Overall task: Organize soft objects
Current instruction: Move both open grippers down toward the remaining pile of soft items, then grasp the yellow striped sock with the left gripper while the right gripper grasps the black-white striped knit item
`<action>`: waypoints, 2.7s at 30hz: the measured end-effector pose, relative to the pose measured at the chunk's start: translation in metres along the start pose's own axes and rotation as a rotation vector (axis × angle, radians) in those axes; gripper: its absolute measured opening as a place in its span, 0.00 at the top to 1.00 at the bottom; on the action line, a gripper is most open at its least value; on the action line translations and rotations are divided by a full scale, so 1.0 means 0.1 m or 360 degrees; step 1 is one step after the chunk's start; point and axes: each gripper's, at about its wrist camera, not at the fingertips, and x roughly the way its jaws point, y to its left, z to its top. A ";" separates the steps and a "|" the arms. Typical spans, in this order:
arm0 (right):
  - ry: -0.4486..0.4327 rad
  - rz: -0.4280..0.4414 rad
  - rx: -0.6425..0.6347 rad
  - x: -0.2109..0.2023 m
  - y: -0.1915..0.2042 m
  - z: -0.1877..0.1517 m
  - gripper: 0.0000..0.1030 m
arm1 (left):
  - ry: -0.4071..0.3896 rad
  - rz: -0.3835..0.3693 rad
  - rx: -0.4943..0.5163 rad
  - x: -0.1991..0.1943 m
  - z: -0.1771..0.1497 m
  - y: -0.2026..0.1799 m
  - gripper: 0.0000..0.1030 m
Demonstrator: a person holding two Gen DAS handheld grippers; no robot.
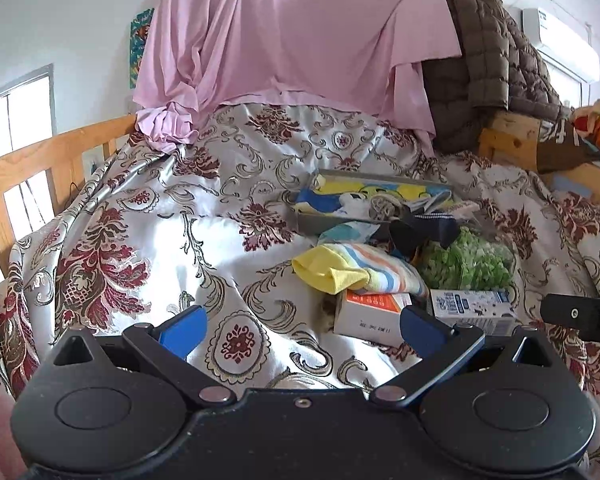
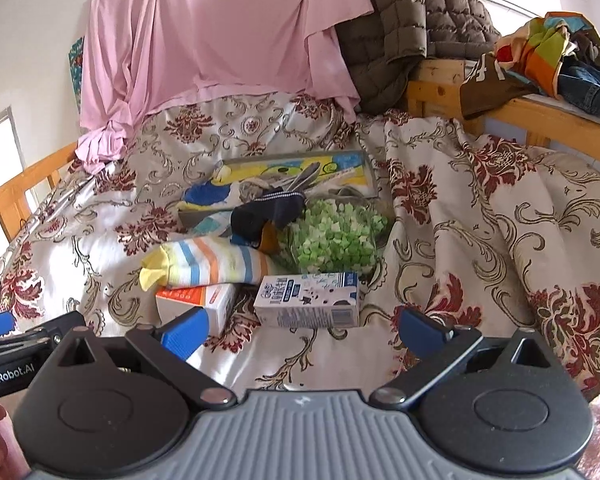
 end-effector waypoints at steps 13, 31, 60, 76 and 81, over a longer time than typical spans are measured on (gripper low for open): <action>0.0179 0.0112 0.0040 0.26 -0.01 0.08 0.00 | 0.0165 0.0068 -0.0045 0.17 0.02 0.04 0.01; 0.0088 0.0186 0.0008 0.91 -0.27 0.59 0.00 | 0.0307 -0.0107 0.0021 0.75 0.34 0.11 0.01; -0.0137 0.0215 -0.0359 1.94 0.05 0.90 0.00 | 0.0279 -0.0558 0.0217 1.83 0.45 -0.12 0.01; -0.0067 0.0181 -0.0512 2.33 0.30 0.86 0.05 | 0.0330 -0.0630 0.0105 2.03 0.35 -0.04 0.08; -0.0075 0.0198 -0.0456 2.30 0.26 0.89 0.20 | 0.0339 -0.0648 0.0073 2.03 0.36 -0.03 0.21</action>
